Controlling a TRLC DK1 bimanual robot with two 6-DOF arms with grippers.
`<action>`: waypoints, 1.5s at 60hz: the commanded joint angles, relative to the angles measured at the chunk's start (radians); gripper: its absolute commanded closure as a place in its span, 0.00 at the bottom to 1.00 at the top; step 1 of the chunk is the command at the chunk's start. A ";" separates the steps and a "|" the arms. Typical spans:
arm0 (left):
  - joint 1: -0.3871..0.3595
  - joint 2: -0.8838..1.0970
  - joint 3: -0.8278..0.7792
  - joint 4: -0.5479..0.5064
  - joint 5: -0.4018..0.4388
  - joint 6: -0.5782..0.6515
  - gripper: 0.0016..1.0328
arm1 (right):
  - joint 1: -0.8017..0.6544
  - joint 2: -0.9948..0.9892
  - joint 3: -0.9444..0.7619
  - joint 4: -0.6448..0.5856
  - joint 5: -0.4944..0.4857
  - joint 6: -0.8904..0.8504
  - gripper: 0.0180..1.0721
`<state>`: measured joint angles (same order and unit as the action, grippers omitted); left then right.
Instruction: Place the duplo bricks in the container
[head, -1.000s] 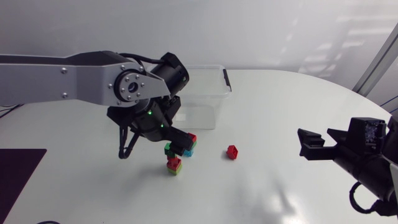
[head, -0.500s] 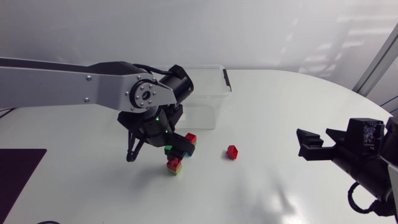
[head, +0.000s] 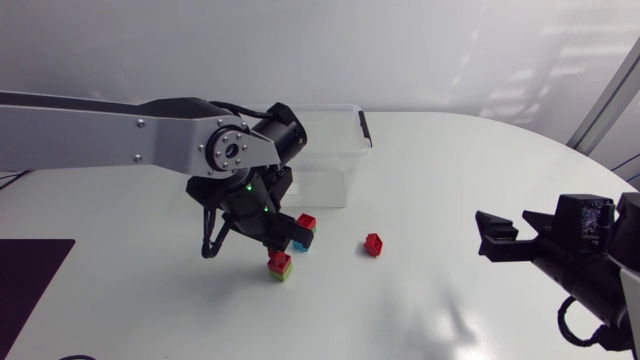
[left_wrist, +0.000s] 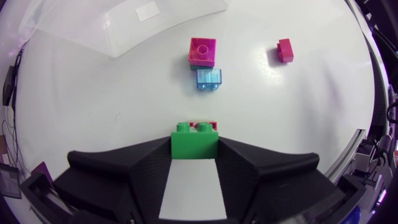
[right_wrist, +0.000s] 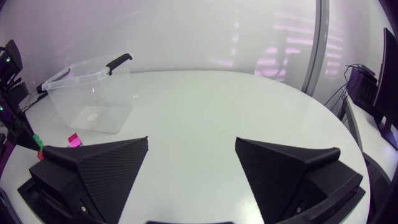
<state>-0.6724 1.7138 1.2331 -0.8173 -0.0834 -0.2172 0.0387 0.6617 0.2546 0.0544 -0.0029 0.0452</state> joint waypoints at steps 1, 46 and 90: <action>-0.003 -0.016 -0.018 -0.005 0.008 -0.019 0.65 | 0.010 -0.005 -0.025 0.018 0.004 0.010 0.04; 0.237 -0.068 0.401 0.218 0.025 0.134 0.64 | 0.158 0.210 0.160 -0.022 -0.016 0.120 0.04; 0.344 0.083 0.393 0.431 0.185 0.199 0.08 | 0.283 0.774 0.414 -0.222 -0.325 -0.424 0.04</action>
<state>-0.3405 1.8721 1.6222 -0.3847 0.0765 -0.0433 0.2977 1.3701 0.6460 -0.1852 -0.3202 -0.2676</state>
